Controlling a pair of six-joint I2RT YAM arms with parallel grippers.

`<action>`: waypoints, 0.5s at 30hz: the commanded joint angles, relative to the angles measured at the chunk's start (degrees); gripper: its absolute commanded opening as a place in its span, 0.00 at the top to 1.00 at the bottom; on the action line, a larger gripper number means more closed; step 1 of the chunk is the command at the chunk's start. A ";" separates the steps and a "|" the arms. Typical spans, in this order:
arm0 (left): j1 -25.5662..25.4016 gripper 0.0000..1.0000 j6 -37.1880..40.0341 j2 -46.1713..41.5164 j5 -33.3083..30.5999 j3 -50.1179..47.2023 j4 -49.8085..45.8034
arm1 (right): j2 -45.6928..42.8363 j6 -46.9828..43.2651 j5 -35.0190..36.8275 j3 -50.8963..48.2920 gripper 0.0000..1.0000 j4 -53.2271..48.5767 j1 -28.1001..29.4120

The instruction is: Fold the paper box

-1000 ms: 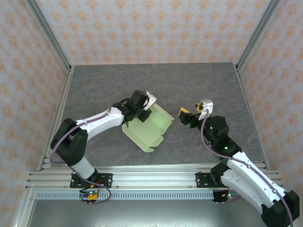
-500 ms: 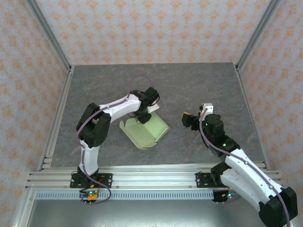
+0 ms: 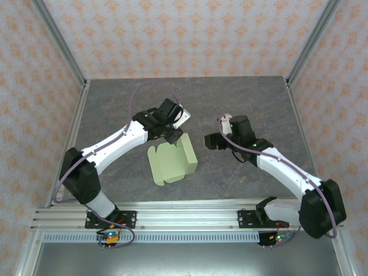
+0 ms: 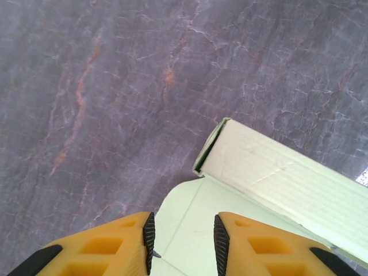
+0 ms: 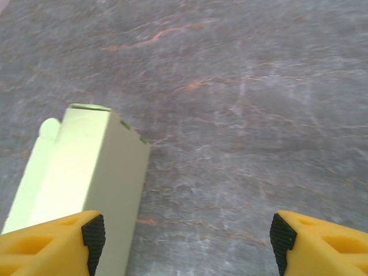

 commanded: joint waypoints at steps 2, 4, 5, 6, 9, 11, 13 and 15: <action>0.91 0.65 -7.24 -2.98 -4.85 -5.32 3.68 | 4.21 0.99 -6.35 6.28 0.21 -4.33 1.94; 2.69 0.65 -12.05 -6.35 -3.61 -9.11 7.21 | 5.57 6.31 -1.84 8.93 0.20 -5.78 4.17; 3.96 0.64 -15.01 -8.42 -1.93 -11.37 9.27 | 6.31 9.23 -0.09 10.65 0.19 -7.26 5.30; 5.69 0.62 -18.36 -10.61 0.07 -13.71 11.49 | 7.26 11.63 2.04 12.31 0.17 -9.25 6.35; 10.33 0.51 -27.47 -16.41 3.16 -20.70 16.98 | 9.83 15.75 7.27 16.20 0.15 -14.33 10.04; 12.24 0.42 -31.98 -19.48 1.11 -23.94 17.86 | 11.77 17.87 8.34 17.63 0.14 -15.48 12.48; 13.43 0.33 -36.26 -21.92 -3.03 -25.73 16.22 | 14.49 19.12 10.58 19.44 0.14 -16.41 14.67; 13.77 0.20 -41.32 -24.54 -7.90 -27.67 13.87 | 18.54 19.78 13.64 22.40 0.13 -18.65 15.87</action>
